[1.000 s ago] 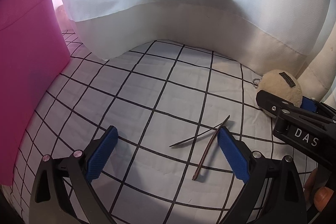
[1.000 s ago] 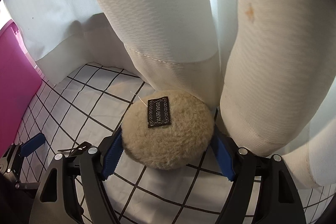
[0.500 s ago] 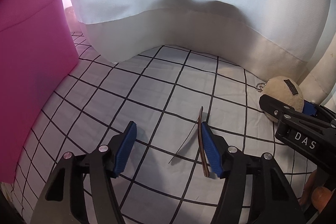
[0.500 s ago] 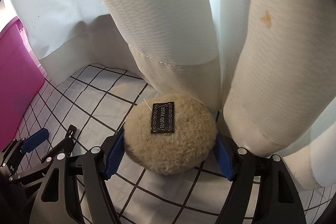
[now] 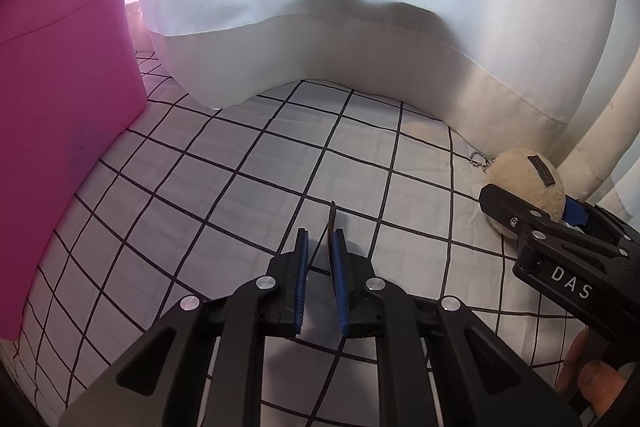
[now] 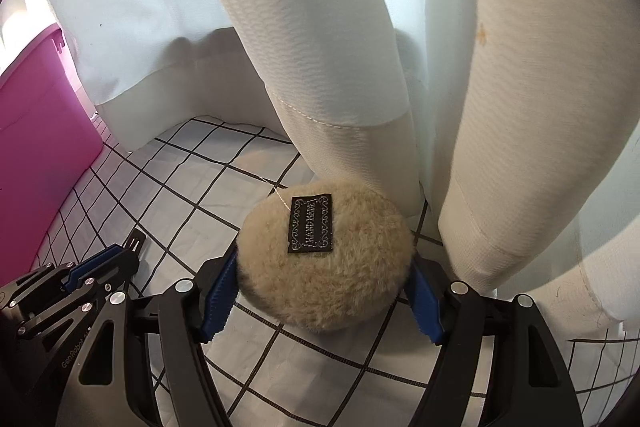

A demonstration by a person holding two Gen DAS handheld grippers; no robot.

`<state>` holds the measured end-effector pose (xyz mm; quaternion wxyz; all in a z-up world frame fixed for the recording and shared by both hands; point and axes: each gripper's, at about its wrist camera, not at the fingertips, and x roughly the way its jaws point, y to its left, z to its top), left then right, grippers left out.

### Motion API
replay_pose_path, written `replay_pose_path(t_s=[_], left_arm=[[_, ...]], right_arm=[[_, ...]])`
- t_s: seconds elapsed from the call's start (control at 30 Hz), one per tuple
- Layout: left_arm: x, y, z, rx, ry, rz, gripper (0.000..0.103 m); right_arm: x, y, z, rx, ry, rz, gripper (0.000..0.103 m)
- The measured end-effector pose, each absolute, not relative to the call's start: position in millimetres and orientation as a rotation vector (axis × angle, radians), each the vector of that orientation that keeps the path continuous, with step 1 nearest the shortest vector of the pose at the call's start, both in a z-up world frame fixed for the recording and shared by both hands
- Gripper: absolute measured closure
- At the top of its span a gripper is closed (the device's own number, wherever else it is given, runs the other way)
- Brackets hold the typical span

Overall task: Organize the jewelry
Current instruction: 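Lift and carry the hair pins and pom-pom over the pink tub with both tools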

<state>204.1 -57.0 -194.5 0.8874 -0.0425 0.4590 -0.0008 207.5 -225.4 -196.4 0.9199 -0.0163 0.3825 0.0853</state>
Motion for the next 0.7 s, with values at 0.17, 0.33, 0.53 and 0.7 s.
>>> replay_pose_path(t_s=[0.17,0.33,0.53,0.7], left_arm=[[197.7,-53.5,-193.7,-0.097,0.962,0.002,0.091],[189.2,-49.9,-188.8,-0.097,0.956,0.004,0.091],[168.5,-41.3,-178.8,-0.088,0.96,0.02,0.091],[144.7,-35.3,-170.5,-0.064,0.988,0.036,0.091]], right_arm=[[196.2,-227.9,-192.7,-0.026,0.781,0.194,0.033],[179.4,-227.0,-188.7,-0.025,0.775,0.216,0.033],[157.5,-224.3,-186.7,-0.025,0.789,0.25,0.033],[133.7,-226.8,-179.7,-0.021,0.807,0.281,0.033]])
